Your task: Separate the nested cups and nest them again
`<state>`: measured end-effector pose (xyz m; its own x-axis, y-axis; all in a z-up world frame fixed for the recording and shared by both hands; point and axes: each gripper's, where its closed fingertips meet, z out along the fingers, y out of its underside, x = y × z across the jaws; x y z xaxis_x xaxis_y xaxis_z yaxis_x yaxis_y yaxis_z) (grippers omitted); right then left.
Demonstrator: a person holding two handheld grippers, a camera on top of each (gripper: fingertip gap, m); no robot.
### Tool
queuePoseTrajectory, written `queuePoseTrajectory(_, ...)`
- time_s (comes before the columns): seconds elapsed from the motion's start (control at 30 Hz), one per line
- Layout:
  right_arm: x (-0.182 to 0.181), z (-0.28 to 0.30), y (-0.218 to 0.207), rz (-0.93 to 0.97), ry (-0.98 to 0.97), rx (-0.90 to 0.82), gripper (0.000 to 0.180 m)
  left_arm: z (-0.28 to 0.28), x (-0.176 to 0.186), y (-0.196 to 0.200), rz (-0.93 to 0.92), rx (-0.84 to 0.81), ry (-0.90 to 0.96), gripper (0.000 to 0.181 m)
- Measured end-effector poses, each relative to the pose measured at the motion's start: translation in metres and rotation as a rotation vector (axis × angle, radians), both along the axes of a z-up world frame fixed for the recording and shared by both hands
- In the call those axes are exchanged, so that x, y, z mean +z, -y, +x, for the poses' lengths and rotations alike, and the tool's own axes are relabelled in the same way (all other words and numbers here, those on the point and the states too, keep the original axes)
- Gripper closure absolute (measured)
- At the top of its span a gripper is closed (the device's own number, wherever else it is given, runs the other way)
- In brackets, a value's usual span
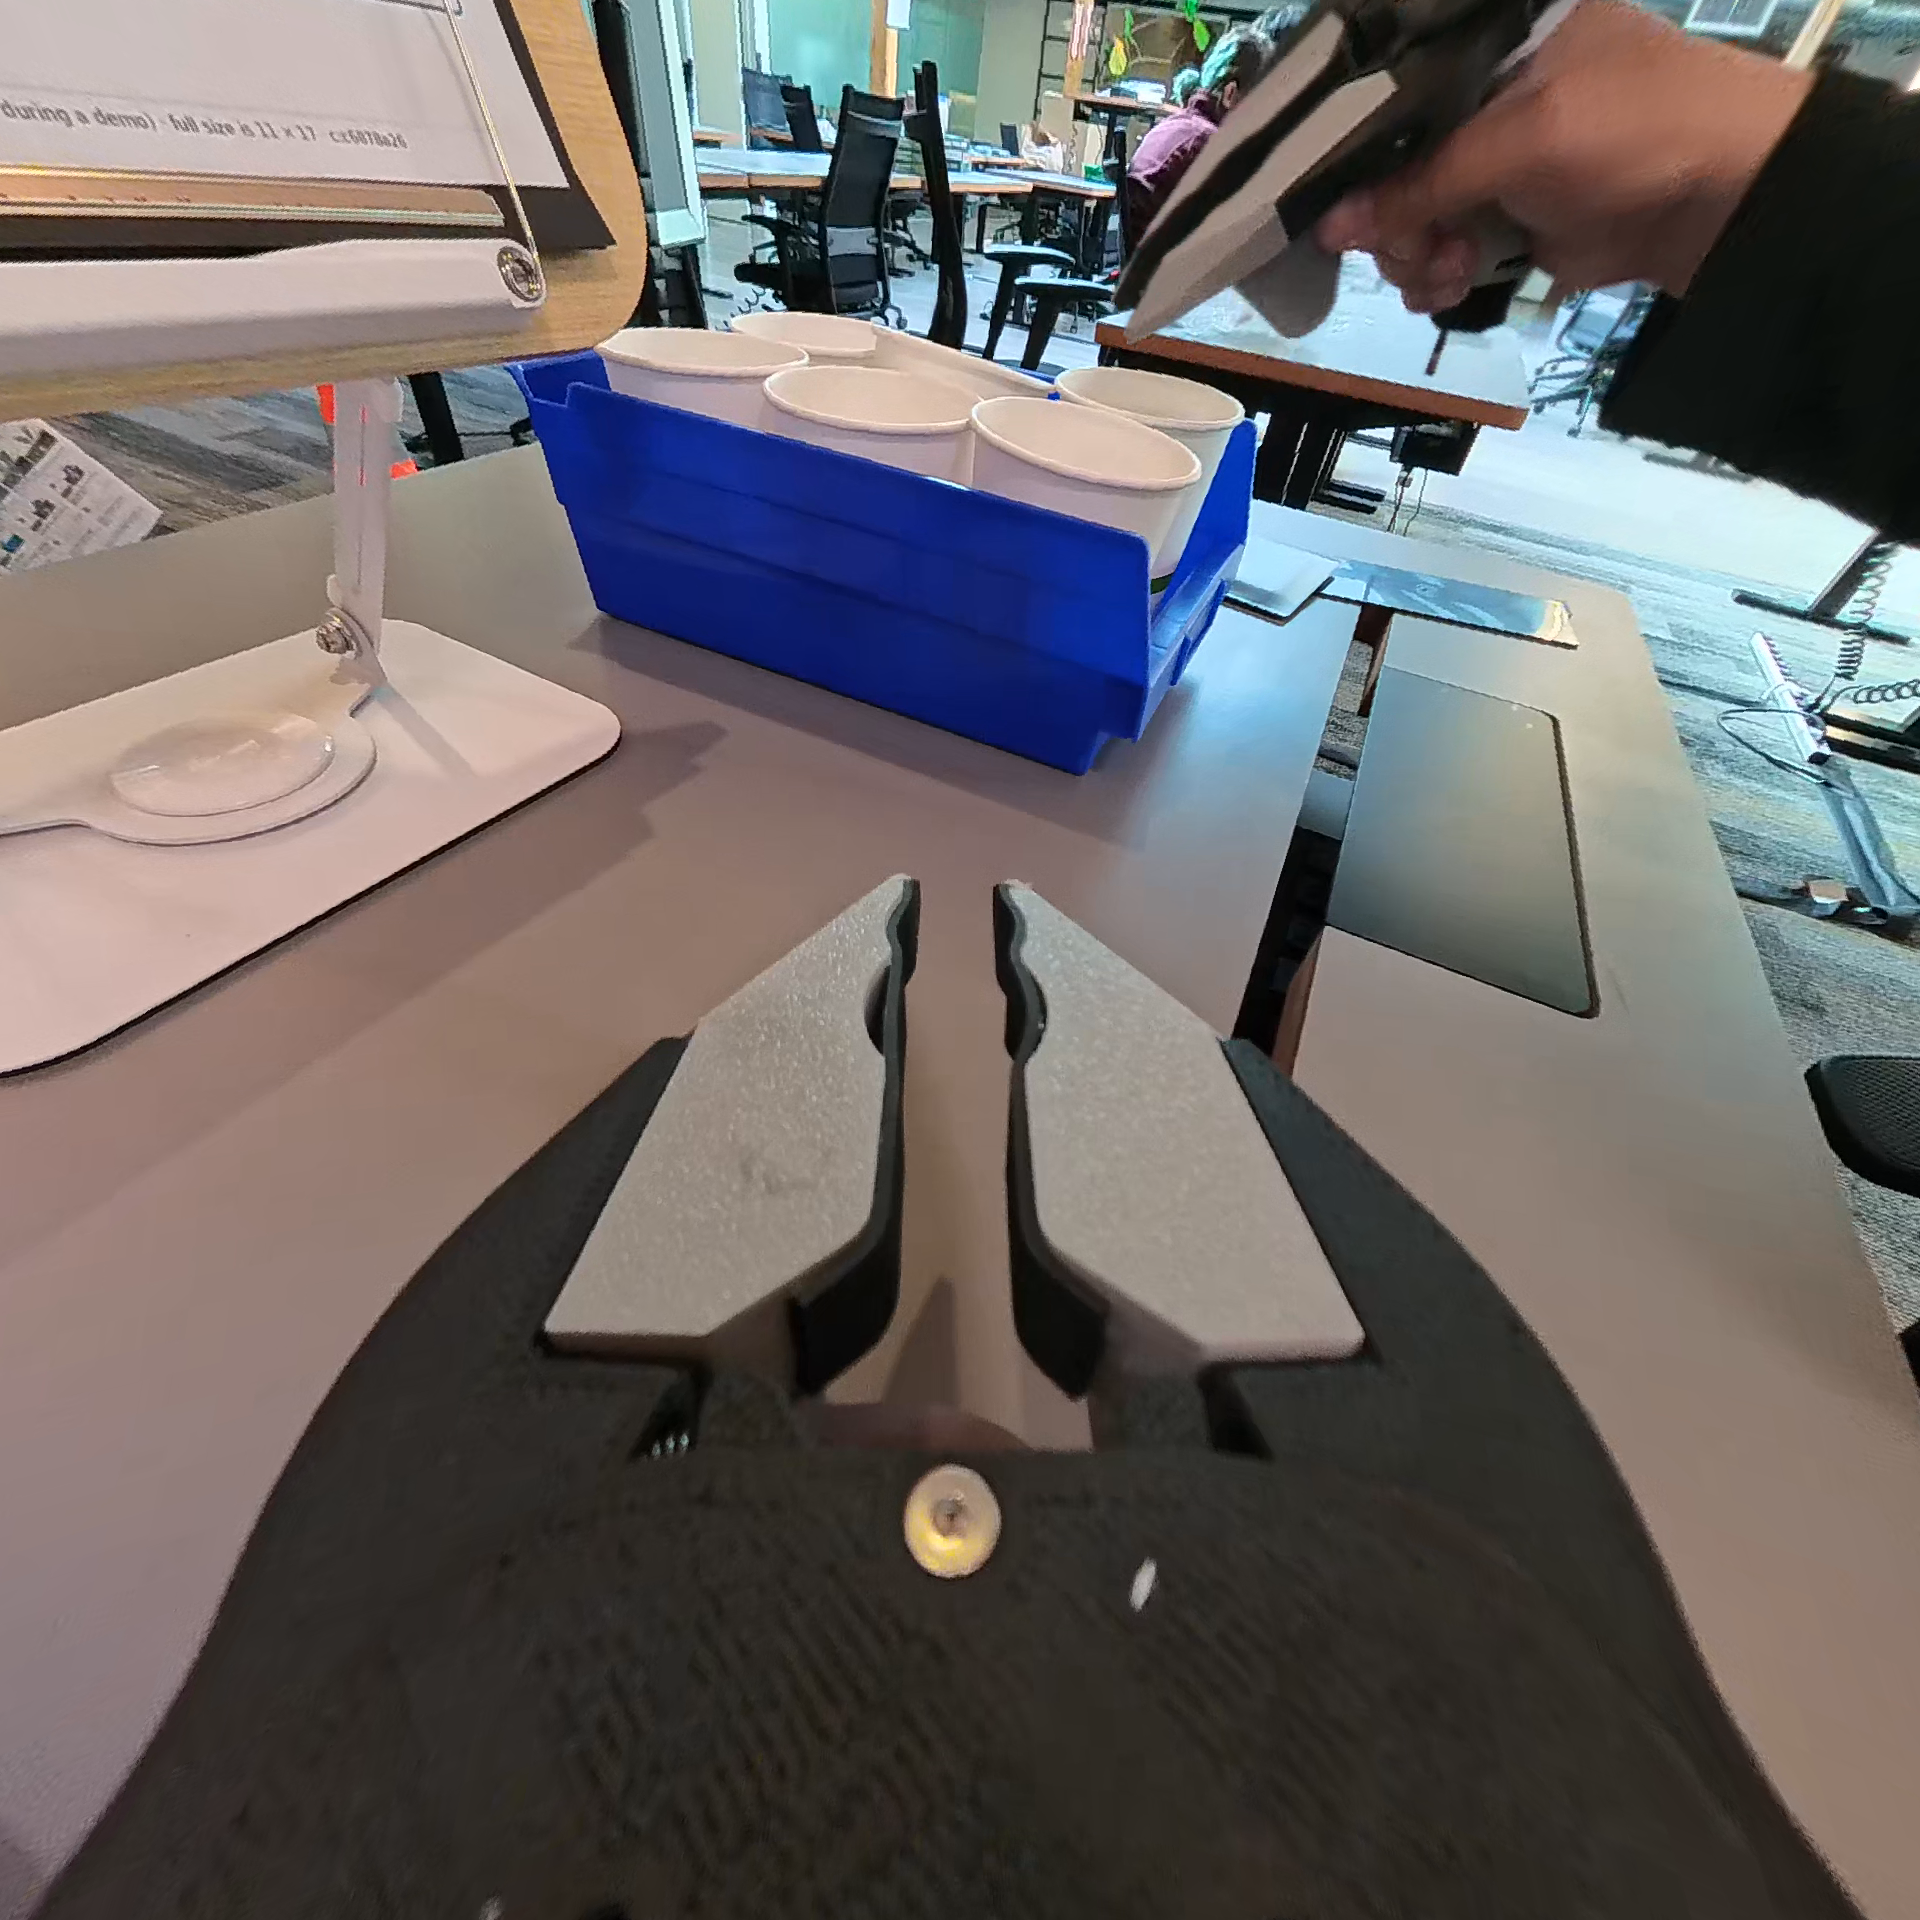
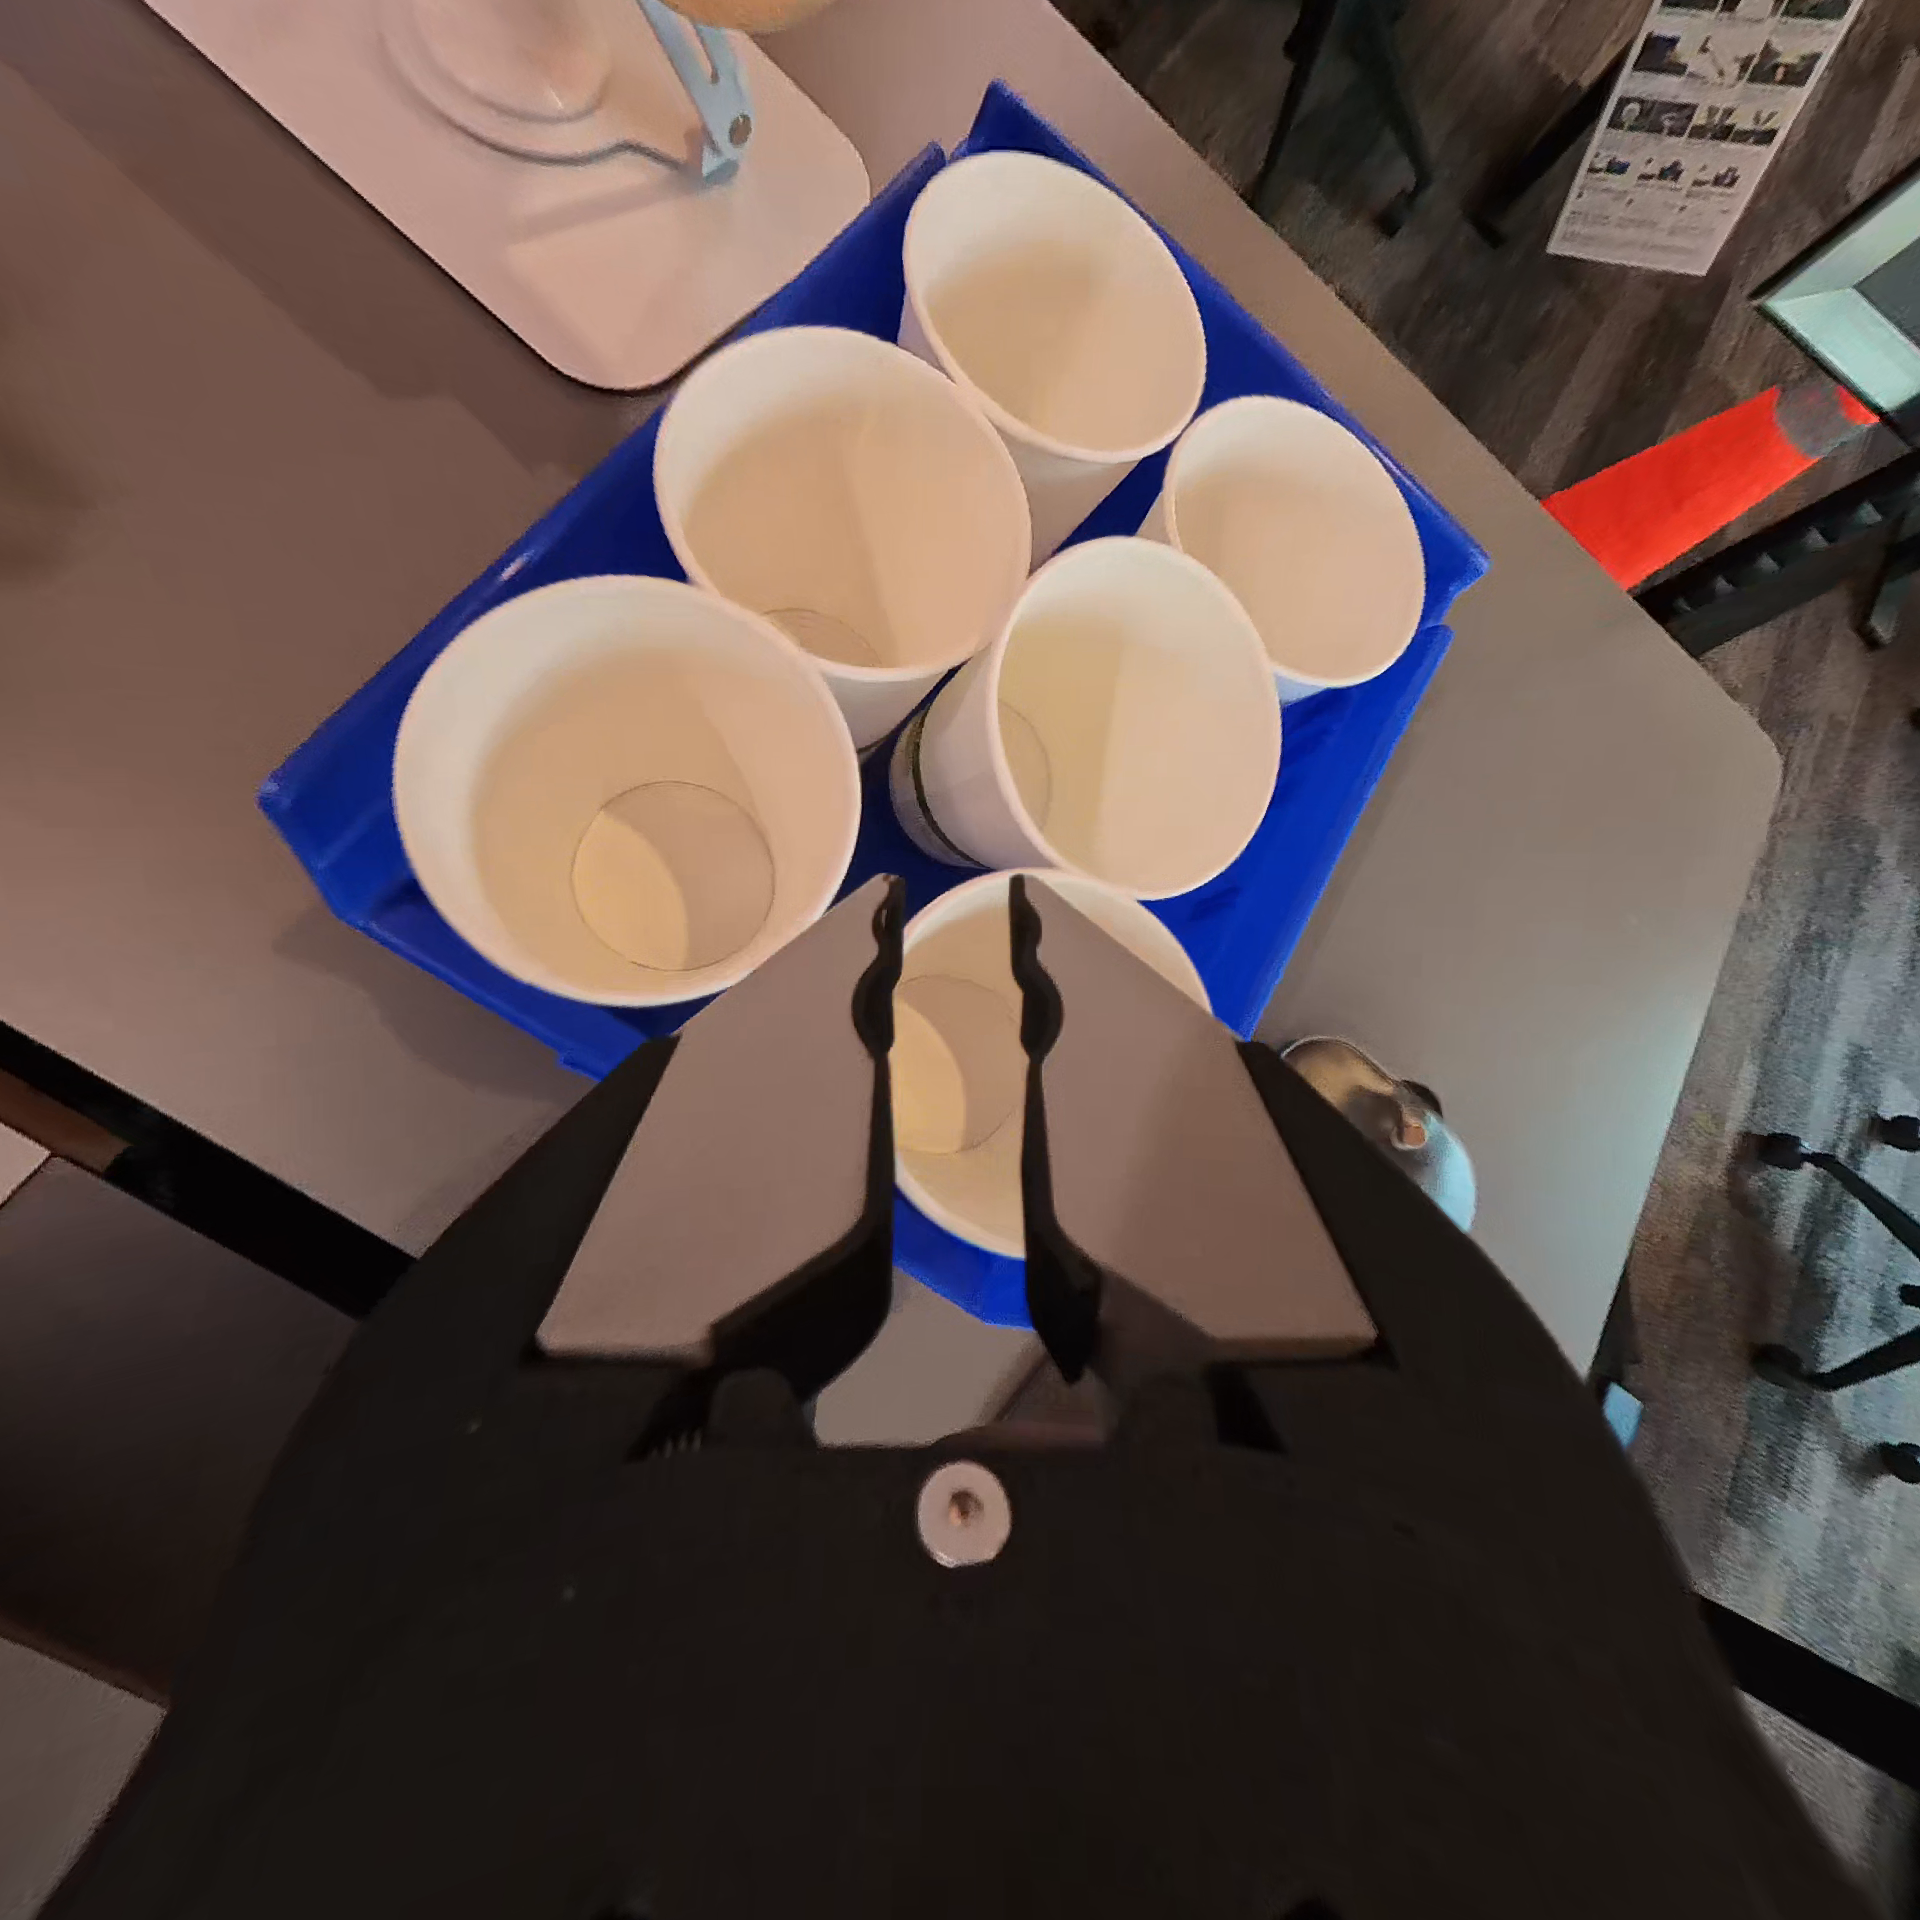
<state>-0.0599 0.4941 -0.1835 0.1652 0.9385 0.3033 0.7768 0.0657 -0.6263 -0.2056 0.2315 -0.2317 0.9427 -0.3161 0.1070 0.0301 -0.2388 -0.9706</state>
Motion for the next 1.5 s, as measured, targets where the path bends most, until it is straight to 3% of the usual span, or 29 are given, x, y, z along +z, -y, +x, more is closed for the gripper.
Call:
queuePoseTrajectory(0.33, -0.021, -0.027, -0.022, 0.028, 0.125, -0.018, 0.162, -0.002, 0.004, 0.001, 0.011, 0.005, 0.009, 0.169)
queuePoseTrajectory(0.6, -0.038, -0.029, -0.031, 0.060, 0.208, -0.016, 0.176, 0.003, 0.002, 0.001, 0.001, -0.011, -0.003, 0.169)
queuePoseTrajectory(0.97, -0.031, -0.022, -0.042, 0.206, 0.444, 0.015, 0.179, 0.003, 0.001, 0.001, -0.002, -0.013, -0.001, 0.169)
queuePoseTrajectory(1.13, -0.033, -0.020, -0.038, 0.145, 0.542, 0.034, 0.179, 0.001, 0.002, 0.001, 0.000, -0.011, 0.005, 0.169)
queuePoseTrajectory(1.5, -0.031, -0.025, -0.036, 0.087, 0.441, 0.005, 0.168, 0.002, 0.004, 0.002, 0.005, -0.013, 0.009, 0.169)
